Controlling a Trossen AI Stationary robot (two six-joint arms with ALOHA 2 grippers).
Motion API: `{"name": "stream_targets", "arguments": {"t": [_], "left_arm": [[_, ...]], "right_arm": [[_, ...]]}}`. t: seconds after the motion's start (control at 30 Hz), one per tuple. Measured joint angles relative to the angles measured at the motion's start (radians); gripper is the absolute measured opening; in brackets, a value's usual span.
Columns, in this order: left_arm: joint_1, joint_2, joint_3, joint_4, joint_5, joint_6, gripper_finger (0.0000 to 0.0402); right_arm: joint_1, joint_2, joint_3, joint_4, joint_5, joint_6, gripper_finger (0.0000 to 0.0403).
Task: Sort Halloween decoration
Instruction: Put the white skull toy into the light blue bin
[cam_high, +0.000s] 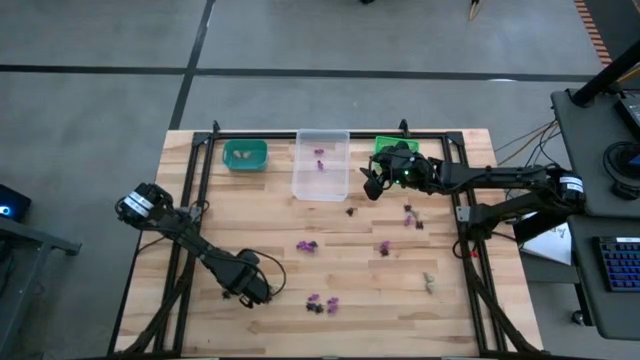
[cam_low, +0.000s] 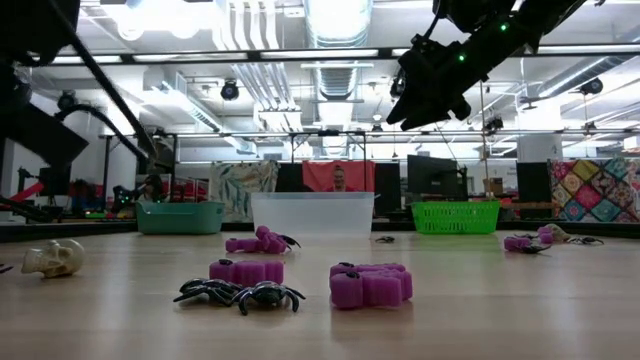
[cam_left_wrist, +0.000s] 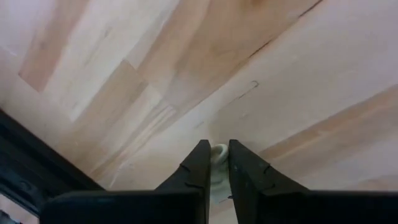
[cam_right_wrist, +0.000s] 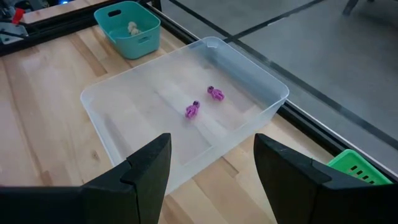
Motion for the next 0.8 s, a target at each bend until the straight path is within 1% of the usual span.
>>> {"name": "stream_targets", "arguments": {"t": [0.1,0.2,0.3,0.37,0.47,0.57,0.67,0.73,0.8], "left_arm": [[0.012,-0.001,0.05,-0.058,-0.036,0.041,0.0014],[0.038,-0.002,0.117,-0.109,-0.103,0.099,0.0014],[0.075,-0.002,0.189,-0.136,-0.216,0.187,0.0013],[0.107,-0.003,0.235,-0.134,-0.3,0.273,0.0013],[0.169,-0.003,0.3,-0.132,-0.459,0.431,0.0012],[0.256,-0.003,0.349,-0.137,-0.611,0.614,0.0012],[0.375,-0.003,0.379,-0.136,-0.75,0.8,0.0012],[0.467,-0.005,0.384,-0.137,-0.827,0.905,0.0011],[0.567,-0.008,0.383,-0.135,-0.875,0.987,0.0006]], "right_arm": [[0.0,0.0,0.0,0.0,0.0,0.0,0.0219],[0.0,0.0,0.0,-0.001,0.0,0.0,0.0219],[0.002,0.0,0.0,-0.001,0.0,0.0,0.0219],[0.002,0.0,0.0,-0.002,-0.002,0.0,0.0219],[0.002,0.0,0.0,-0.012,-0.005,0.0,0.0219],[0.003,0.0,0.0,-0.022,-0.005,0.002,0.0219],[0.002,0.0,0.0,-0.04,-0.006,0.021,0.0219],[0.003,0.0,0.0,-0.047,-0.006,0.027,0.0219],[0.003,0.0,0.0,-0.046,-0.006,0.027,0.0219]]}}
